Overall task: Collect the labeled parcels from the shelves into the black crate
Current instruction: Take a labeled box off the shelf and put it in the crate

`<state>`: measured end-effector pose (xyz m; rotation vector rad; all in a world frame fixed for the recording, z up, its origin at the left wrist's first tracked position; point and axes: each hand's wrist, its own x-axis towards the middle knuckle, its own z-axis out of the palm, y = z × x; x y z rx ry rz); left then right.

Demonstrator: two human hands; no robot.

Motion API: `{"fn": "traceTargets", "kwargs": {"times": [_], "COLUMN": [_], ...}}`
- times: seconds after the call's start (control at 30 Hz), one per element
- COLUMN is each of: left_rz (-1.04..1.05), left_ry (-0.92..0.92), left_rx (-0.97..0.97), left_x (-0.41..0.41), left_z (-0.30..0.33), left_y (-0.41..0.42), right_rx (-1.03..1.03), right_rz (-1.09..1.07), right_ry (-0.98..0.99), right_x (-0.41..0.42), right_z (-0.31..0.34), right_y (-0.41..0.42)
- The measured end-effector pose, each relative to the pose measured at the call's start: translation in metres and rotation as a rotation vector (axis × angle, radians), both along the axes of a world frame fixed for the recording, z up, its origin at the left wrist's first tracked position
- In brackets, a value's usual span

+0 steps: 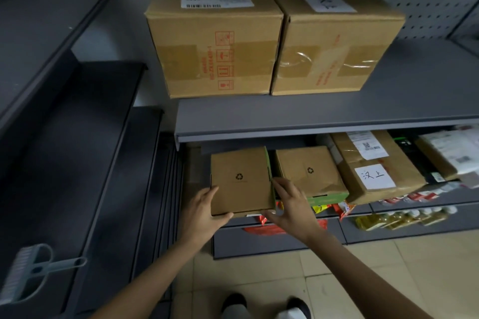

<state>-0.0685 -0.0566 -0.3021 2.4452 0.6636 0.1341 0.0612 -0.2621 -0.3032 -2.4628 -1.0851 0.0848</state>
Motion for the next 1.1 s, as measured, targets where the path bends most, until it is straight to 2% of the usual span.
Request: {"fn": "traceTargets", "kwargs": {"times": [0.1, 0.17, 0.27, 0.33, 0.47, 0.57, 0.63, 0.87, 1.1], "left_rz": [0.023, -0.036, -0.114, -0.169, -0.325, -0.408, -0.388, -0.181, -0.020], "left_ry": [-0.015, 0.020, 0.080, 0.016, -0.304, -0.268, -0.244, -0.284, -0.210], "left_rx": [-0.239, -0.294, -0.318, -0.154, 0.129, 0.279, 0.361, 0.367, 0.172], "left_x": [0.009, 0.016, 0.024, 0.030, 0.049, 0.060, 0.056, 0.006, -0.027], "left_z": [-0.001, -0.006, -0.006, 0.007, 0.059, 0.076, 0.075, 0.065, 0.042], "left_y": [-0.014, -0.025, -0.031, -0.026, -0.026, -0.035, -0.031, 0.014, 0.042], "right_rx": [0.141, 0.187, 0.194, 0.203, 0.279, 0.344, 0.349, 0.199, 0.198], "right_rz": [0.029, 0.022, 0.022, 0.031, 0.055, 0.095, 0.092, 0.033, 0.112], "right_ry": [0.065, 0.137, 0.084, 0.053, 0.102, 0.148, 0.180, 0.145, 0.112], "right_x": [0.005, 0.009, 0.015, 0.015, 0.007, 0.004, 0.002, 0.003, -0.005], "right_z": [0.016, 0.027, 0.037, 0.039, 0.045, 0.048, 0.050, 0.037, 0.012], "right_y": [-0.013, -0.020, -0.022, -0.019, -0.007, -0.002, -0.002, -0.004, 0.018]}}
